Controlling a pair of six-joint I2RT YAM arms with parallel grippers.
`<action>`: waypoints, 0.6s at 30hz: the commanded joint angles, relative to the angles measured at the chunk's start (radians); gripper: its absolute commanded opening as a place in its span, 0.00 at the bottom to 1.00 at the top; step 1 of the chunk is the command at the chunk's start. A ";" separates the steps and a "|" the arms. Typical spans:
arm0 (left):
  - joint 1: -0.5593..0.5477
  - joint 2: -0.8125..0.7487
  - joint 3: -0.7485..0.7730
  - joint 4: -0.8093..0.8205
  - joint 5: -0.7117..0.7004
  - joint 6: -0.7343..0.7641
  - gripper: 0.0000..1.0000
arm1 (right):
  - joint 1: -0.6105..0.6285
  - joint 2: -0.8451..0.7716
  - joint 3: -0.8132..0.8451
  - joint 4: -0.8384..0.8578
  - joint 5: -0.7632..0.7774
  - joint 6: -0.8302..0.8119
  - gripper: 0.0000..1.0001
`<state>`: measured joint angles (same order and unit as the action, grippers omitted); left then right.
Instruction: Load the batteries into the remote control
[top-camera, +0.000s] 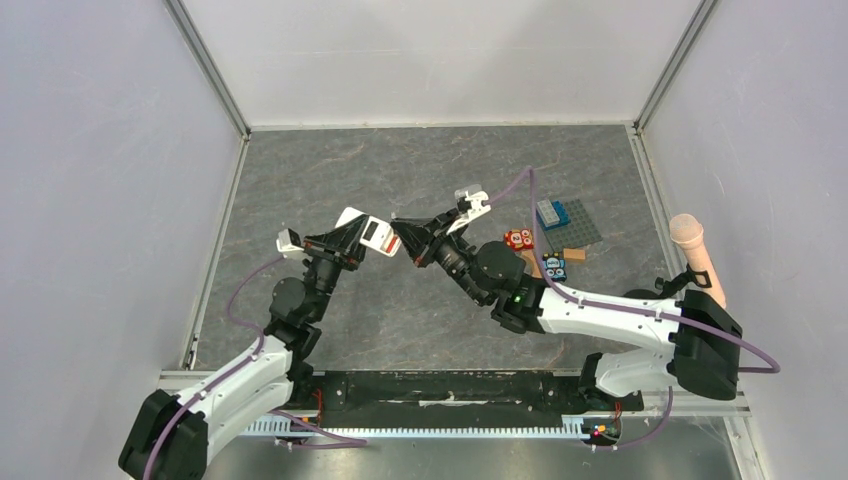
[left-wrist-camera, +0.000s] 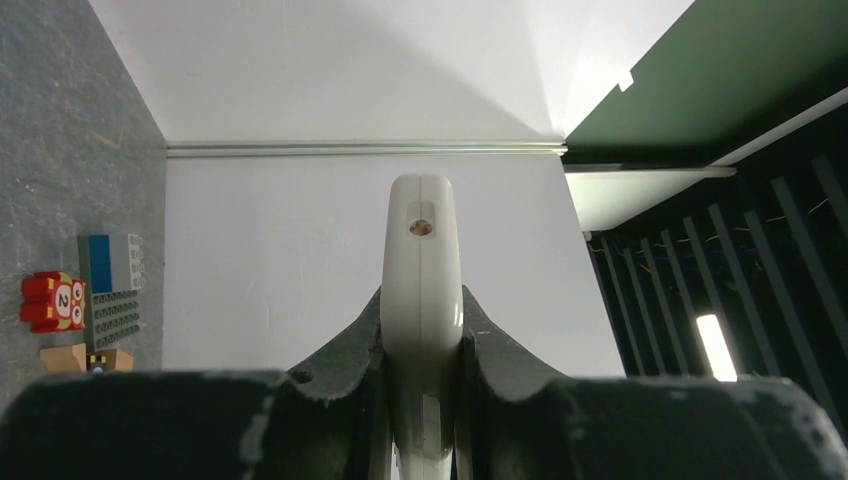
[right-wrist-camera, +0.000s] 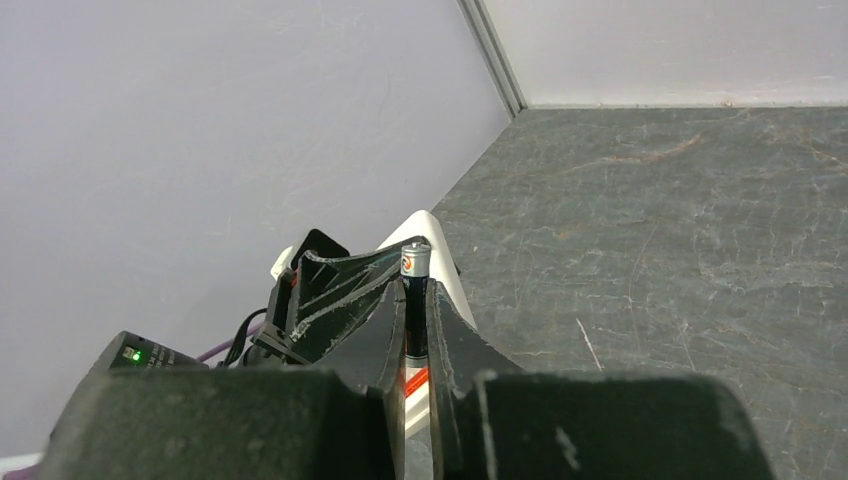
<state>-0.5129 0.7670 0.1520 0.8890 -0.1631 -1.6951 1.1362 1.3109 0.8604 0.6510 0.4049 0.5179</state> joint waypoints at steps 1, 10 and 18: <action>-0.005 -0.030 -0.006 0.041 -0.036 -0.055 0.02 | 0.022 0.021 0.009 0.085 -0.004 -0.069 0.07; -0.008 -0.063 -0.008 0.024 -0.044 -0.072 0.02 | 0.100 0.070 0.023 0.108 0.135 -0.145 0.13; -0.009 -0.069 -0.003 0.028 -0.042 -0.081 0.02 | 0.134 0.096 0.031 0.130 0.278 -0.152 0.15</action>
<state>-0.5186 0.7185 0.1406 0.8532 -0.1799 -1.7180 1.2610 1.3911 0.8608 0.7517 0.5655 0.3904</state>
